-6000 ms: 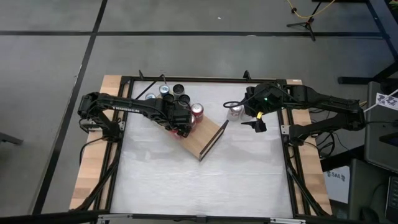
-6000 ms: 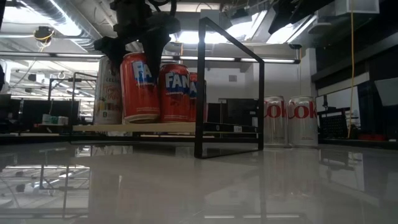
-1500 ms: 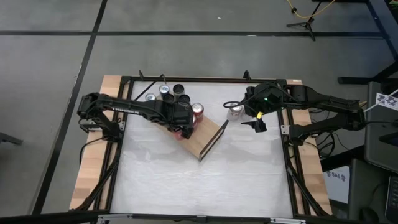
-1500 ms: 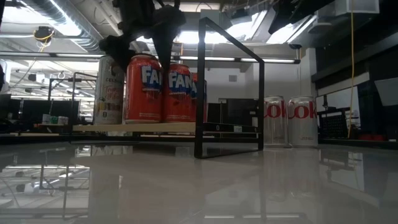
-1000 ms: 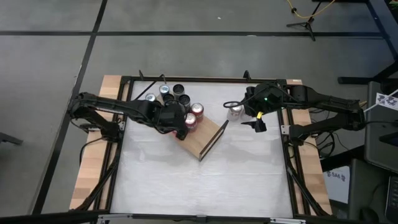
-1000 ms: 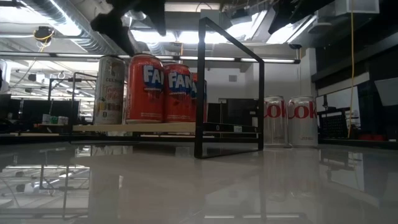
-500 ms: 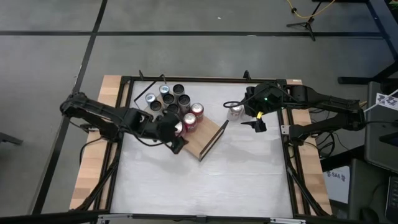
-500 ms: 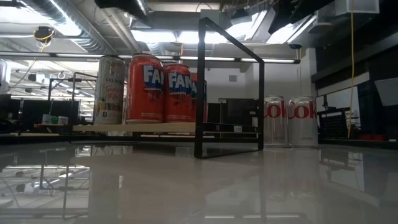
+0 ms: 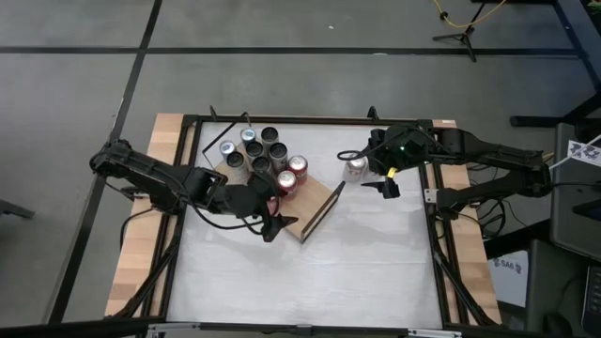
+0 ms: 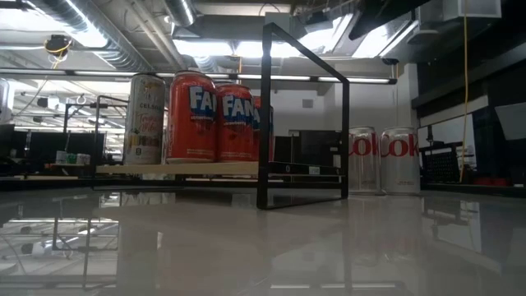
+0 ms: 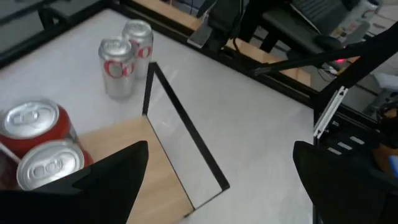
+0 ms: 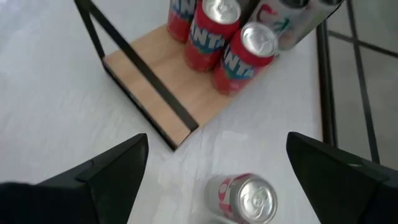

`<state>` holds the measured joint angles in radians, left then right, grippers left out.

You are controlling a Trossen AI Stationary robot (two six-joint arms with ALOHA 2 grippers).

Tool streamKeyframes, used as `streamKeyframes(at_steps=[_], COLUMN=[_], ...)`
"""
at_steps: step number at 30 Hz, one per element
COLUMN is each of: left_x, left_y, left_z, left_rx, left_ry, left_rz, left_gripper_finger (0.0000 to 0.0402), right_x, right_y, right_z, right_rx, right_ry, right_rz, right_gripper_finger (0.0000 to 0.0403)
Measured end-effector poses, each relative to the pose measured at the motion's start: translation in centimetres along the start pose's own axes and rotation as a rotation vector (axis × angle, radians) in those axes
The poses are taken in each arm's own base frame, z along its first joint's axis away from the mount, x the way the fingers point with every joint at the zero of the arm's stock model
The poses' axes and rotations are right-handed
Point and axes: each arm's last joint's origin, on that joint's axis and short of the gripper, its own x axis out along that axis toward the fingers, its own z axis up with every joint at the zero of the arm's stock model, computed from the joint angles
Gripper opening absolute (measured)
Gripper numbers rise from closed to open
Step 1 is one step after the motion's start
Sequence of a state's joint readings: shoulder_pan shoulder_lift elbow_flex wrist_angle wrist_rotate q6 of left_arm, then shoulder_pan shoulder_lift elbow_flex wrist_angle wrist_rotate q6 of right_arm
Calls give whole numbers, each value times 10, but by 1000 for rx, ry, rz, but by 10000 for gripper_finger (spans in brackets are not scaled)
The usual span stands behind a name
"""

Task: Place canned beverage on shelf
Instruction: Put the left red-silver soda can on the shelf

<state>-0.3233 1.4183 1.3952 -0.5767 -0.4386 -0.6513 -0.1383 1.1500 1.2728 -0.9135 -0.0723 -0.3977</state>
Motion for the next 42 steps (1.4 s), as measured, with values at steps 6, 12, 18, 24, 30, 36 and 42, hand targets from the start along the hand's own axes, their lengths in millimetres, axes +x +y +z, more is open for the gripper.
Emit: streamKeyframes(at_steps=[6,12,18,24,30,36,42], left_x=[0,0,0,1,2,4,4], left_y=[0,0,0,1,4,7,7], left_z=[1,1,1,1,4,6,6], left_rx=[32,32,32,30,22,16,15], left_ry=[-13,-14,-18,-20,-24,-27,-27], left_rz=[11,11,17,22,34,43,43], left_gripper_finger=[393,393,393,393,393,393,393], right_x=[0,0,2,7,15,37,62], right_y=[0,-1,-6,-12,-12,-26,-55], right_z=[1,0,2,3,1,-12,-32], right_rx=[1,3,33,31,25,61,164], right_ry=[-6,2,34,96,142,253,325], right_rz=[-3,-19,-160,-333,-310,-164,-34], right_gripper_finger=[379,379,379,379,379,379,379])
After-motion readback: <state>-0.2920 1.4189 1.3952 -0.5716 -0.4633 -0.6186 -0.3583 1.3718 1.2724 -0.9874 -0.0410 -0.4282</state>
